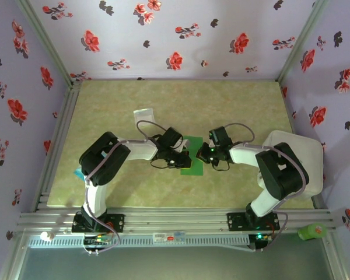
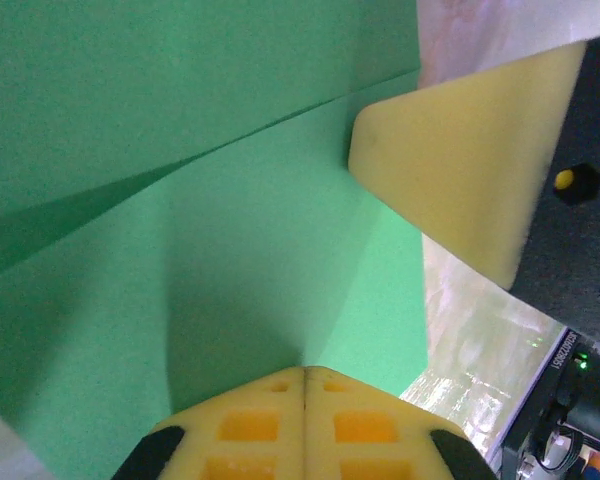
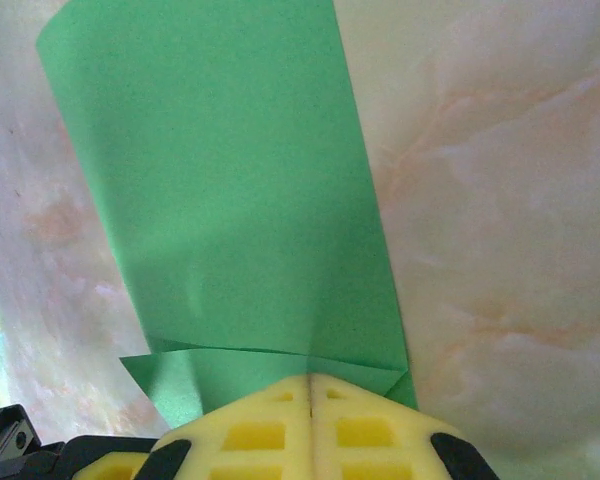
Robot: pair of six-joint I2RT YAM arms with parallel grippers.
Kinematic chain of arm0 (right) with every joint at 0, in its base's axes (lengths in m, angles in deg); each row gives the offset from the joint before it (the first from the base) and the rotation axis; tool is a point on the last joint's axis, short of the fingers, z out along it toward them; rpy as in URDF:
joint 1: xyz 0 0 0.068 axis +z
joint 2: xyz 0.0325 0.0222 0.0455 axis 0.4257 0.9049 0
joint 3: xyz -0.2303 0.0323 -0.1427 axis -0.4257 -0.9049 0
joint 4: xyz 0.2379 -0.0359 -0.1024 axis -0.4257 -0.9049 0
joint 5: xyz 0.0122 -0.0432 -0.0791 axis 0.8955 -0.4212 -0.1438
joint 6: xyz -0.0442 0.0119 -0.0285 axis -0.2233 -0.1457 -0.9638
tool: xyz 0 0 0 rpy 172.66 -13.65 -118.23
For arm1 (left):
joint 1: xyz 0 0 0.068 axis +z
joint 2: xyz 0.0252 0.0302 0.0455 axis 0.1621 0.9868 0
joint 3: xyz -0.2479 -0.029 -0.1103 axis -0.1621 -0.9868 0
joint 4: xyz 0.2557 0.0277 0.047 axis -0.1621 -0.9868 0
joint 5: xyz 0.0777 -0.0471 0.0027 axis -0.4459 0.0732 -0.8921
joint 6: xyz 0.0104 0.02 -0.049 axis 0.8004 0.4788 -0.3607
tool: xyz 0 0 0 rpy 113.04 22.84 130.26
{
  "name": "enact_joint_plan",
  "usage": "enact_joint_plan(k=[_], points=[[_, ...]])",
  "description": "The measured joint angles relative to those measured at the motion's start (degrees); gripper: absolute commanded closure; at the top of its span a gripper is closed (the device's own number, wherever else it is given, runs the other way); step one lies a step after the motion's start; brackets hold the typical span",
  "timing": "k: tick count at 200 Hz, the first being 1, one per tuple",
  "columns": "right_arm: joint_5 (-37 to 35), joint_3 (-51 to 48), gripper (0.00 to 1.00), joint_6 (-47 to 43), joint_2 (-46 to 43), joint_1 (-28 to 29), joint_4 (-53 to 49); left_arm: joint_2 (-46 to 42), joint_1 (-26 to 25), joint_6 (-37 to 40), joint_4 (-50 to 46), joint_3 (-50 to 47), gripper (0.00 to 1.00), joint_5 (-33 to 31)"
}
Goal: Fold a paper plane with a square sheet of paper (pick it up from the middle)
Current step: Fold the triangle a second time at the center of the table.
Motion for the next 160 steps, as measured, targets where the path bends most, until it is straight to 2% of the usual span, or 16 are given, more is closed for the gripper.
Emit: enact_joint_plan(k=[47, 76, 104, 160], points=[[1.90, -2.21, 0.97, 1.36, -3.04, 0.02, 3.52, -0.44, 0.00, -0.66, 2.89, -1.60, 0.96, 0.44], [4.70, -2.47, 0.99, 3.17, -2.82, 1.27, 8.68, -0.46, 0.00, -1.03, 2.95, -1.66, 0.96, 0.44], [4.13, -2.84, 1.00, 3.23, -0.42, 1.92, 8.63, -0.46, 0.00, -1.44, 3.08, -1.70, 0.96, 0.44], [6.84, -4.15, 0.99, 3.04, 0.98, -2.89, 8.92, -0.46, 0.00, -1.44, 3.34, -1.70, 0.97, 0.42]])
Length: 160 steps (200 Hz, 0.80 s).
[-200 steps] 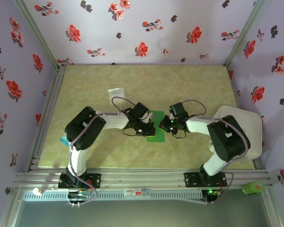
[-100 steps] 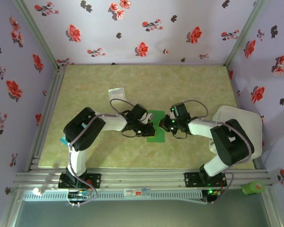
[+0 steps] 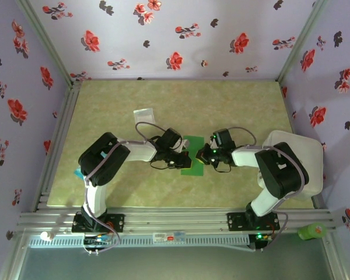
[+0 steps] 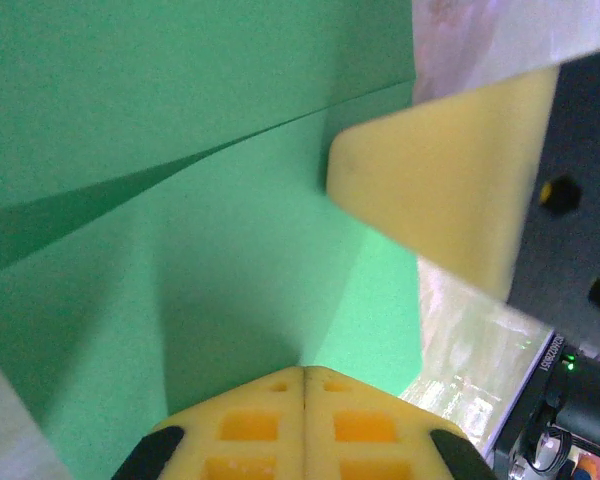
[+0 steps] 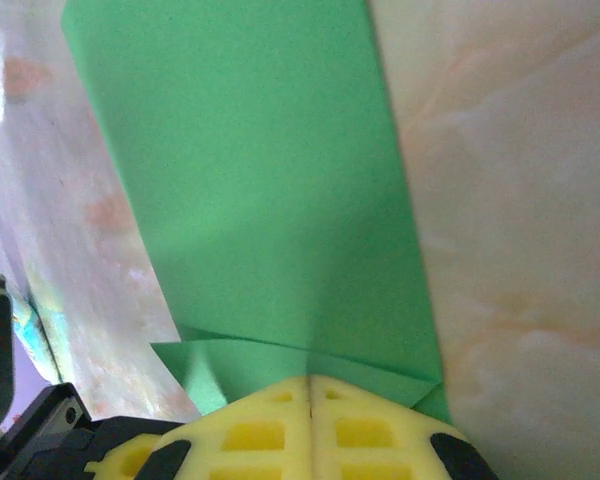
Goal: Fold a paper plane with a square sheet of paper (pick it up from the middle)
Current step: Fold the triangle a second time at the center of the table.
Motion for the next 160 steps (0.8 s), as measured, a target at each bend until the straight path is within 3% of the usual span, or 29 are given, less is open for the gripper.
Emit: enact_joint_plan(k=[95, 160], points=[[-4.09, -0.61, 0.95, 0.17, -0.79, -5.07, 3.69, -0.17, 0.00, -0.81, 1.40, -0.83, 0.96, 0.04], [-6.56, -0.42, 0.87, -0.90, -11.26, -1.81, -3.69, -3.45, 0.00, -4.50, 1.38, -3.26, 0.83, -1.05]])
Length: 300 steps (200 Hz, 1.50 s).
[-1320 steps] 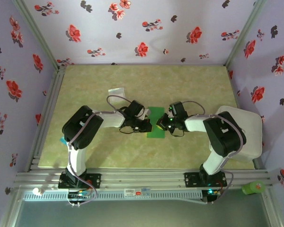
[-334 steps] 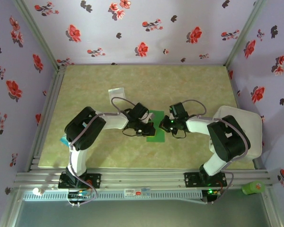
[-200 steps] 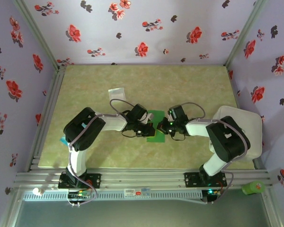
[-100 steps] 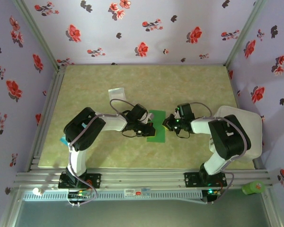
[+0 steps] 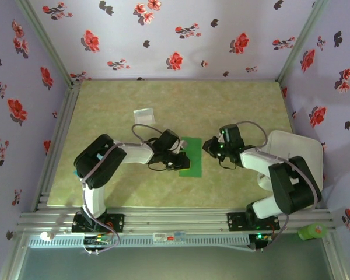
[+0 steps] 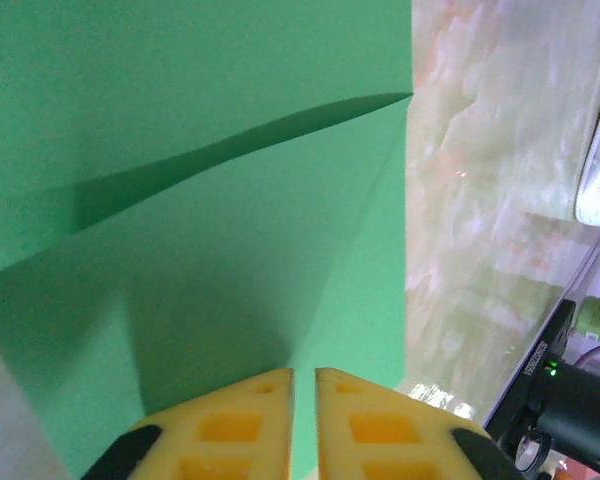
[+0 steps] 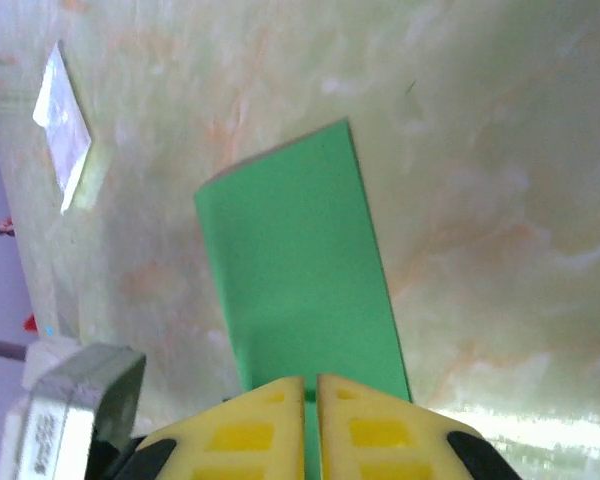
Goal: Fold a paper plane with a square sheet of paper (pick it up from the middle)
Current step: Fold the triangle a second time at the center of the table.
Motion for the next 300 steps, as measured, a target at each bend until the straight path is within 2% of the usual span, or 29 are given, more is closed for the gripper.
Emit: enact_joint_plan(k=[52, 100, 143, 186, 258, 300], points=[[-2.51, -3.54, 0.83, 2.36, -6.91, 3.63, -5.35, -1.53, 2.34, 1.33, -3.63, 3.98, 0.82, -0.46], [-3.56, -4.59, 0.76, 5.53, -8.31, 7.39, -8.24, -0.74, 4.33, 4.94, -7.56, 6.19, 0.82, -0.48], [-3.98, -5.42, 0.68, 8.94, -8.26, 10.14, -8.87, 2.03, 4.35, 7.23, -9.97, 6.71, 0.83, -0.48], [-3.98, -5.42, 0.67, 12.55, -6.05, 11.96, -8.87, 2.93, 4.35, 7.50, -9.60, 6.12, 0.84, -0.28], [-4.17, -4.20, 0.67, 13.16, -2.05, 13.42, -9.20, 2.01, 4.11, 7.19, -7.10, 4.11, 0.85, -0.35], [-3.96, -3.74, 0.63, 13.81, -0.81, 13.55, -6.16, 1.90, 3.98, 7.17, -7.10, 4.04, 0.85, -0.70]])
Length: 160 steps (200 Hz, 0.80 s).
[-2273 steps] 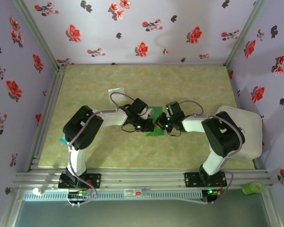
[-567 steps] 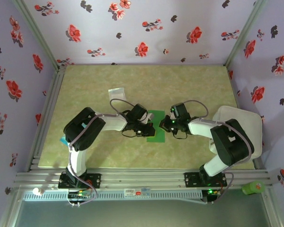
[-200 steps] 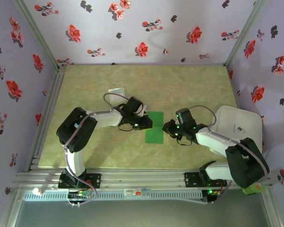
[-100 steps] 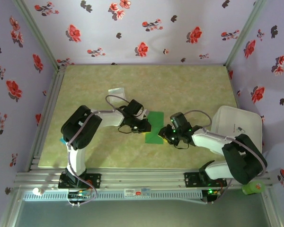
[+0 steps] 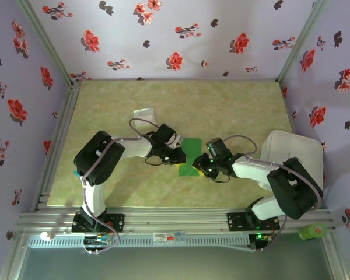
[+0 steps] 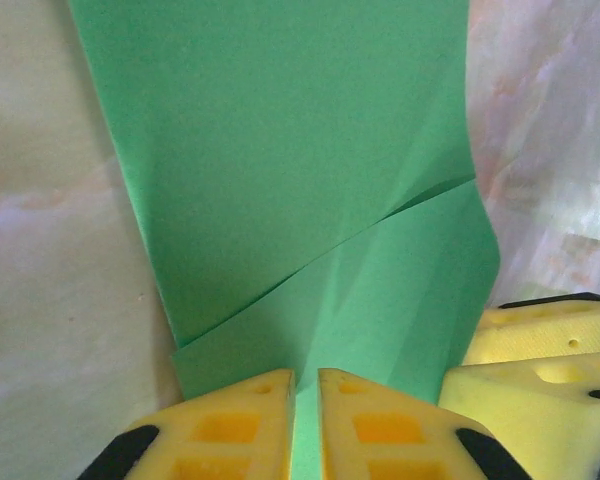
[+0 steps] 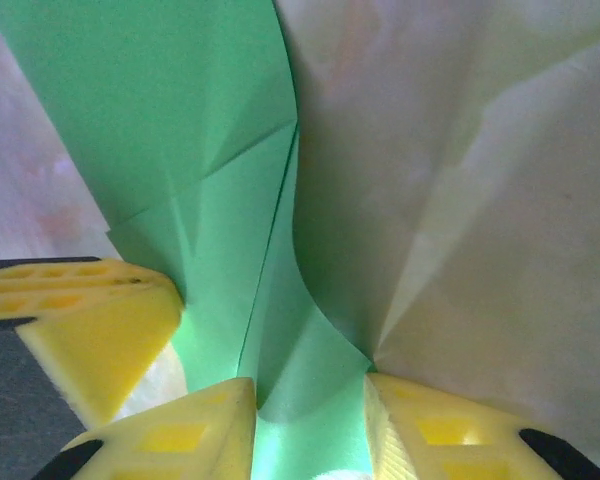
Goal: Fold a paper plane with a square sheet of paper (pick it up from the middle)
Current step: Fold the triangle a second time at the center of the table, then turn over the paper at the center of the table.
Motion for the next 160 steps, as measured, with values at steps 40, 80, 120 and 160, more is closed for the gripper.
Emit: enact_joint_plan(k=[40, 80, 120, 160], points=[[-0.24, 0.07, 0.58, 0.17, 0.15, -0.09, 2.80, -0.04, -0.07, 0.00, 0.00, -0.02, 0.86, -0.24], [0.02, 1.18, 0.57, -0.09, 2.64, -1.57, 5.86, -0.04, -0.07, 0.00, 0.00, -0.02, 0.86, -0.26], [1.01, 1.36, 0.57, -1.36, 2.84, -4.63, 7.43, -0.04, -0.07, 0.00, 0.00, -0.07, 0.86, -0.42], [4.42, 1.36, 0.59, -1.79, 5.03, -8.02, 12.26, -0.07, -0.07, -0.02, 0.07, -0.13, 0.86, -0.42]])
